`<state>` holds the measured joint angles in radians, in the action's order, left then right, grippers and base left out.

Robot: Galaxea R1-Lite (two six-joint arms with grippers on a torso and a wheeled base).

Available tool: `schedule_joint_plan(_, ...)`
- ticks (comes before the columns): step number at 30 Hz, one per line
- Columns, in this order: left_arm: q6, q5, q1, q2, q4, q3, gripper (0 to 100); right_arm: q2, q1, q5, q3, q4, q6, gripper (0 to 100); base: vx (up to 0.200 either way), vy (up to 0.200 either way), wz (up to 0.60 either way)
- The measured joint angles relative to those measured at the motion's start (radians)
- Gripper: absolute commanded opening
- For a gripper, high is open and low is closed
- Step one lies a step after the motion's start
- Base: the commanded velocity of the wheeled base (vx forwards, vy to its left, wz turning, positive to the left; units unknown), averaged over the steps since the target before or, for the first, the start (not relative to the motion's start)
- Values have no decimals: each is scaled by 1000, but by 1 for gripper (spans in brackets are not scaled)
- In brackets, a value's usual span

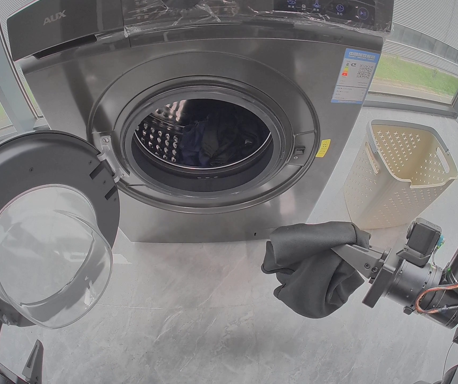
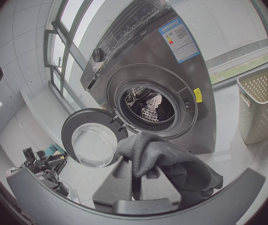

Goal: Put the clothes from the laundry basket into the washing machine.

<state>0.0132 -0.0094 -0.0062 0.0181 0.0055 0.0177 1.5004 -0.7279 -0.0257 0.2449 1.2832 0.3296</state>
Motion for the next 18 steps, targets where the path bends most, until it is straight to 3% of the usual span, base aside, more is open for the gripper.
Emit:
schedule_joint_plan(15, 1, 0, 1, 0, 0, 0, 100, -34, 56, -23, -37, -13, 48, 0, 0, 0, 0)
schedule_joint_plan(18, 1, 0, 1, 0, -1, 0, 100, -37, 65, -24, -40, -15, 47, 0, 0, 0, 600)
